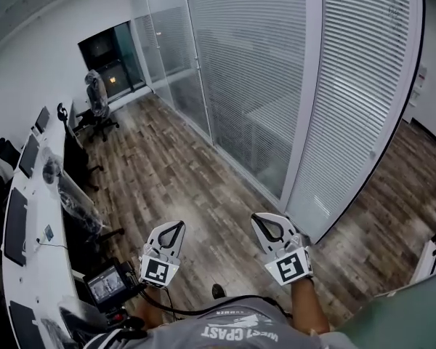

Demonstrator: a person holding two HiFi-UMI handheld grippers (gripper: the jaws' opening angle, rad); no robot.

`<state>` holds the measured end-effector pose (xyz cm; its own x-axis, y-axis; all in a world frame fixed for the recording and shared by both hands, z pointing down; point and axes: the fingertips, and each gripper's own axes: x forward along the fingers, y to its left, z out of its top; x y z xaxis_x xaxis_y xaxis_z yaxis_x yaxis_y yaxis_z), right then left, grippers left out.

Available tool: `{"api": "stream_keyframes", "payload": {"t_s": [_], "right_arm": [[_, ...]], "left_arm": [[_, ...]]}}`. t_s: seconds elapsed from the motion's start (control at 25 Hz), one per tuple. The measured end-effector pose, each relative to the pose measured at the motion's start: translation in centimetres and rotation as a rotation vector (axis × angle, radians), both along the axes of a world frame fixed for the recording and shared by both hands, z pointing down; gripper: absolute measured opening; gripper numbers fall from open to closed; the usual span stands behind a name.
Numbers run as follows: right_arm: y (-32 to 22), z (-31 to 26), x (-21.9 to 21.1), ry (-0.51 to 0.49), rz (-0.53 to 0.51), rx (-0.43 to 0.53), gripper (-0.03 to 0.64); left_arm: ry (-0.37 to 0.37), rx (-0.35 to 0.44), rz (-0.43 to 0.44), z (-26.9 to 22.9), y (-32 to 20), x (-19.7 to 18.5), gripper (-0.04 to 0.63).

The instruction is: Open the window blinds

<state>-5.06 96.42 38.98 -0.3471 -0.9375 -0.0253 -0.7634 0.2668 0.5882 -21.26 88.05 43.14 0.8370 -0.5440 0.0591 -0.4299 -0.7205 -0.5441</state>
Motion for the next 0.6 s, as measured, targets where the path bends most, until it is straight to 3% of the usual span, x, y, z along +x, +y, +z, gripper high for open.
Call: {"api": "stream_keyframes", "payload": {"t_s": [0.44, 0.6], "right_arm": [[-16.8, -1.3, -2.0, 0.029, 0.037, 0.032, 0.003], [-21.0, -0.2, -3.8, 0.055, 0.016, 0.002, 0.003]], "left_arm": [[0.070, 0.034, 0.038, -1.8, -18.0, -1.4, 0.002], [0.060, 0.040, 0.040, -1.0, -21.9, -2.3, 0.002]]}}
